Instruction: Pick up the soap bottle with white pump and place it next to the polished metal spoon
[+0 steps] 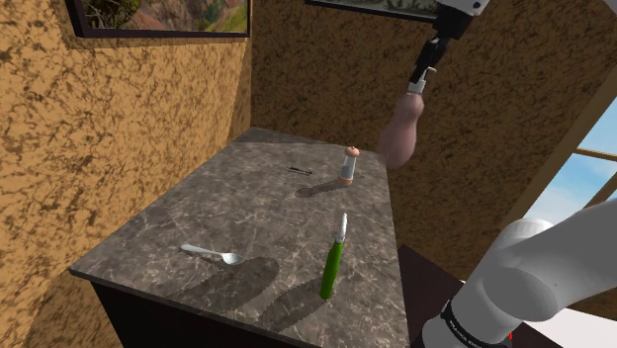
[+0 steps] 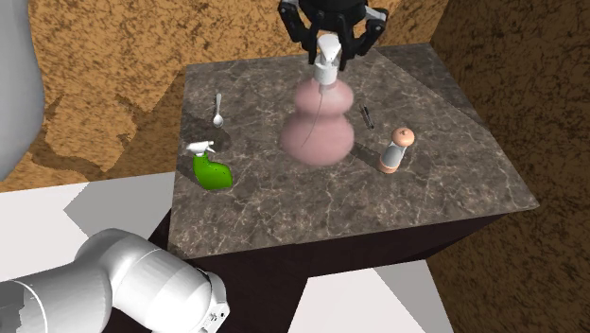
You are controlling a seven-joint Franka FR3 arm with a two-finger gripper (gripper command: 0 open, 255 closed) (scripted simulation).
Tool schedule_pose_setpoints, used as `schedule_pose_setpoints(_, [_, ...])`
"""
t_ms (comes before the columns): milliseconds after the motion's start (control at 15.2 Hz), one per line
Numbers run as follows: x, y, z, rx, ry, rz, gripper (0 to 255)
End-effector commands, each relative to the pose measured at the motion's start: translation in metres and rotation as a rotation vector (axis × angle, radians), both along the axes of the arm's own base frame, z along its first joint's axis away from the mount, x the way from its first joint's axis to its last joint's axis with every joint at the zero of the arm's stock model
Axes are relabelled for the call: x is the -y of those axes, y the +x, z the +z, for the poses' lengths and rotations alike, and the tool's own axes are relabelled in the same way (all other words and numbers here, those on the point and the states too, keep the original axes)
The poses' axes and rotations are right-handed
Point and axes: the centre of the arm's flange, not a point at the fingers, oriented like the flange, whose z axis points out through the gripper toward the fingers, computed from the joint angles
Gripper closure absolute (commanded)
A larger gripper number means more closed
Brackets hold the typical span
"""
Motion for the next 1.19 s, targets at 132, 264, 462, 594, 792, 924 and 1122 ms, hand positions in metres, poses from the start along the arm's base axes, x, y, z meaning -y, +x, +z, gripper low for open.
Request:
schedule_pose_setpoints(132, [0.000, -0.001, 0.022, 0.001, 0.000, 0.000, 255])
schedule_pose_setpoints(264, [0.000, -0.001, 0.032, 0.001, 0.000, 0.000, 255])
schedule_pose_setpoints(462, [0.000, -0.001, 0.048, 0.001, 0.000, 0.000, 255])
schedule_pose_setpoints(594, [0.000, -0.001, 0.059, 0.001, 0.000, 0.000, 255])
schedule_pose_setpoints(792, [-0.011, 0.006, 0.069, 0.001, 0.000, 0.000, 255])
schedule_pose_setpoints(924, [-0.033, 0.021, 0.069, 0.001, 0.000, 0.000, 255])
schedule_pose_setpoints(1122, [-0.066, 0.042, 0.069, 0.001, 0.000, 0.000, 255])
